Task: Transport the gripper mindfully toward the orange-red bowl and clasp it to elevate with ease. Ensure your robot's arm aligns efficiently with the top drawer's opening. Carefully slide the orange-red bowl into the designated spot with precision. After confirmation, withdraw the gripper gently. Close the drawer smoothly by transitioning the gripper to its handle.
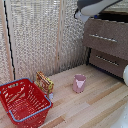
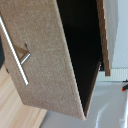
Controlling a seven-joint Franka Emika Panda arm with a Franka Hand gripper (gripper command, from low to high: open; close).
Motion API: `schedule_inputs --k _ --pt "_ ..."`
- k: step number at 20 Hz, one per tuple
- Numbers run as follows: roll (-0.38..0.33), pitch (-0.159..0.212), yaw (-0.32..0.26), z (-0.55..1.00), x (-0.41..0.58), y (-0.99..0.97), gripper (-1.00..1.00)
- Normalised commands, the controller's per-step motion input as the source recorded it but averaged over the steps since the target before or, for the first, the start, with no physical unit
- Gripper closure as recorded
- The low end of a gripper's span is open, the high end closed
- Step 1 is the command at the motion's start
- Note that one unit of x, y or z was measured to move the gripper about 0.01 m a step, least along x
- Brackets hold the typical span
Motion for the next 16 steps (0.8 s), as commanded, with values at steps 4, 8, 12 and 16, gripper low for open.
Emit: schedule_inputs --k 4,8,12,16 --pt "-0.374 0.067 0.123 -0.38 0.072 0.17 -1.0" --pt "-0.347 0.085 0.148 -0.43 0.101 0.15 -1.0" --pt "-0.288 0.099 0.174 -0.55 0.144 0.15 -1.0" --pt "-0.168 0.135 0.172 -0.75 0.159 -0.04 -1.0"
